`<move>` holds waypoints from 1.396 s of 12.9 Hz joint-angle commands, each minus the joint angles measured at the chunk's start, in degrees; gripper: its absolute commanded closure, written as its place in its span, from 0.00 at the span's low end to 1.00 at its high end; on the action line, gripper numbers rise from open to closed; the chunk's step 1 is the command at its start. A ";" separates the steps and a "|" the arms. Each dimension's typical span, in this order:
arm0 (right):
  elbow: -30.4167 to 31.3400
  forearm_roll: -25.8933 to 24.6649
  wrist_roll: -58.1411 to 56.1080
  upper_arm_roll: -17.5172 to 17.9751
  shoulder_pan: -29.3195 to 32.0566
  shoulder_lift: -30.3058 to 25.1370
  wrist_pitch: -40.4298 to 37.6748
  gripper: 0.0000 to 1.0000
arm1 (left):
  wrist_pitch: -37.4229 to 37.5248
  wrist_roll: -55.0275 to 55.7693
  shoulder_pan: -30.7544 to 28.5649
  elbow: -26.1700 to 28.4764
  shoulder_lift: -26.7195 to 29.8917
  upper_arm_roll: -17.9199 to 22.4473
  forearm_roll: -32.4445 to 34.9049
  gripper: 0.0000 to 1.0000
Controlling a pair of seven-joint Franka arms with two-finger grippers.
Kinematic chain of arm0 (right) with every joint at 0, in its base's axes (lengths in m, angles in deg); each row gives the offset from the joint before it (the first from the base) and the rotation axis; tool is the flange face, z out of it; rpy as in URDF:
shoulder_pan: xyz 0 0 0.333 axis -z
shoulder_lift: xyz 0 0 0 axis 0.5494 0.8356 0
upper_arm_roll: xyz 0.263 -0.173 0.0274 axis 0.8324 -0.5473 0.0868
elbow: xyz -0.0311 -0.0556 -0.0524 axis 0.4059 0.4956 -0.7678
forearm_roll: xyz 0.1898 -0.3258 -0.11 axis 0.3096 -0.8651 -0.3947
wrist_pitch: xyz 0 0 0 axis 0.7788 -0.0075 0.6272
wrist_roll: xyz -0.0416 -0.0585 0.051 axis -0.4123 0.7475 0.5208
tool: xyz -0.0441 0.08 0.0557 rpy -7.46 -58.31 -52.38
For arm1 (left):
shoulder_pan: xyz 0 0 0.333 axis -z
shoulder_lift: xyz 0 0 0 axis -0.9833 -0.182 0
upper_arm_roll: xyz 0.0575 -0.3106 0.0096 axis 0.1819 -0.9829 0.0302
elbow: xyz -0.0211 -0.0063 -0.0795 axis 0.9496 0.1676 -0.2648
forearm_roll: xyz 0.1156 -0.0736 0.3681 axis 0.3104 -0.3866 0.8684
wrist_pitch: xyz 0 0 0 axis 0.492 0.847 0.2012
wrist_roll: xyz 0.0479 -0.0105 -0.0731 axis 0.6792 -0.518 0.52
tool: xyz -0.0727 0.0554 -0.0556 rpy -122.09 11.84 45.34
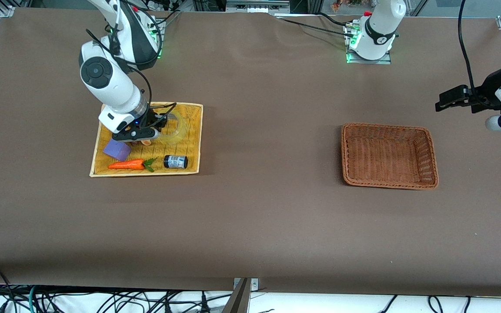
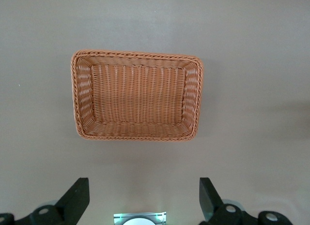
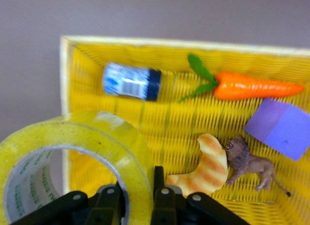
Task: Transfer tape with both arms
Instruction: 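Reach the right gripper down to the tape roll in the yellow tray, then grasp the tape roll and lift it toward the left gripper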
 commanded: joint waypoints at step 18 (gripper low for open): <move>-57.10 -13.24 59.55 -5.73 -42.23 49.58 -1.42 1.00 | -10.22 -1.28 0.63 0.85 -14.17 -0.45 1.96 0.00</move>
